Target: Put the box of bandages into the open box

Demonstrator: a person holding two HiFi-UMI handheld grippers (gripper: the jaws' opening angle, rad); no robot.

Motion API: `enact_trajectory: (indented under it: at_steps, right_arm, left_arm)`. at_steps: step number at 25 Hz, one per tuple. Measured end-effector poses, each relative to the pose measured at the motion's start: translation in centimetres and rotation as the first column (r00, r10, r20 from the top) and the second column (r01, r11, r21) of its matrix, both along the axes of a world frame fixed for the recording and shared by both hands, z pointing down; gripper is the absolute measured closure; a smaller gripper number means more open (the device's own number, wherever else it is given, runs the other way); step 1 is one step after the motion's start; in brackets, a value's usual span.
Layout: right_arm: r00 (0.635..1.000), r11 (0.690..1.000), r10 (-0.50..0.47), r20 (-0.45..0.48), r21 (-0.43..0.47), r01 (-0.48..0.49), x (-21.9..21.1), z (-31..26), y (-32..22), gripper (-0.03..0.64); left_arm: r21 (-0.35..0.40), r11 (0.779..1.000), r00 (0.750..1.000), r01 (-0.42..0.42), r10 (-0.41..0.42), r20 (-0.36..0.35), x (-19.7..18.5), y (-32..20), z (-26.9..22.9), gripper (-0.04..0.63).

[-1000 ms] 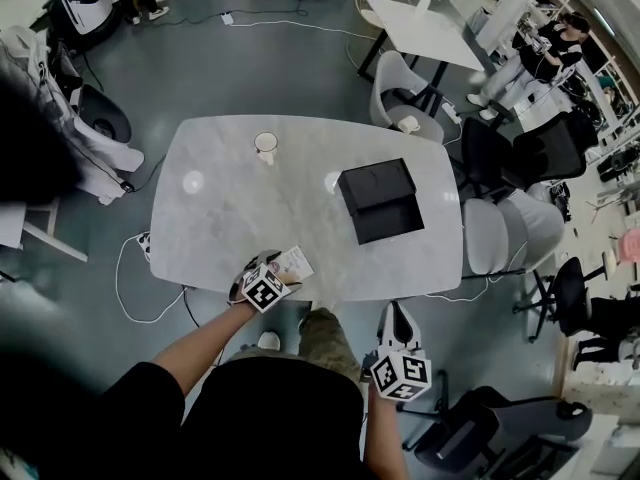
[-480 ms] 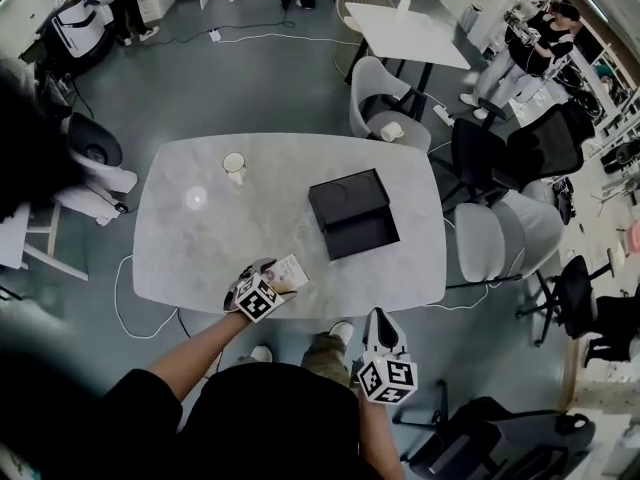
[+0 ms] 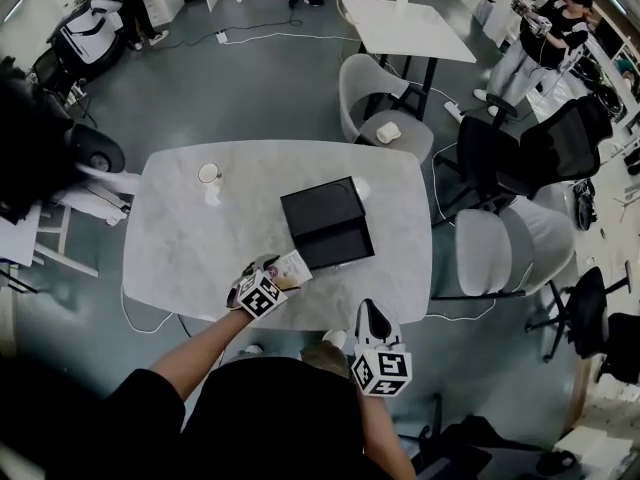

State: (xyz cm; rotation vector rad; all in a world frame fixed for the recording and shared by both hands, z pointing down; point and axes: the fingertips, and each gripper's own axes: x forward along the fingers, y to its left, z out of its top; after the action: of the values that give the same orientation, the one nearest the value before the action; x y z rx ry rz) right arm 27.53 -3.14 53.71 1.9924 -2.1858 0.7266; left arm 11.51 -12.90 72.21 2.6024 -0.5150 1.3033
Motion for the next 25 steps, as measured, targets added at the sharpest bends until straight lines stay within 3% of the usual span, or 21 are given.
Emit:
enact_trajectory:
  at_steps: [9,14,21,25]
  right_arm:
    - [0.992,0.992,-0.124,-0.012,0.016,0.124,6.5,0.0,-2.2,0.603]
    - [0.997,0.996,-0.081,-0.020,0.022,0.081,9.3,-0.6,-2.0,0.603]
    - [1.000,1.000,0.000,-0.014,-0.028,0.000,11.6,1.1,-2.1,0.603]
    - [1.000,0.998,-0.003,-0.026,-0.059,0.002,11.4,1.3,-1.8,0.603]
  left_arm:
    - [0.045,0.998,0.997,-0.033,0.030,0.069,7.7,-3.5,0.1,0.150]
    - [0.033,0.996,0.992,-0.082,0.079,0.103,9.9,-3.8,0.9,0.150]
    - [0.000,0.991,0.987,-0.132,0.132,0.093,14.0,-6.6,3.3,0.150]
    - [-0.033,0.985,0.982,-0.168,0.170,0.082,15.8,-7.8,4.5,0.150]
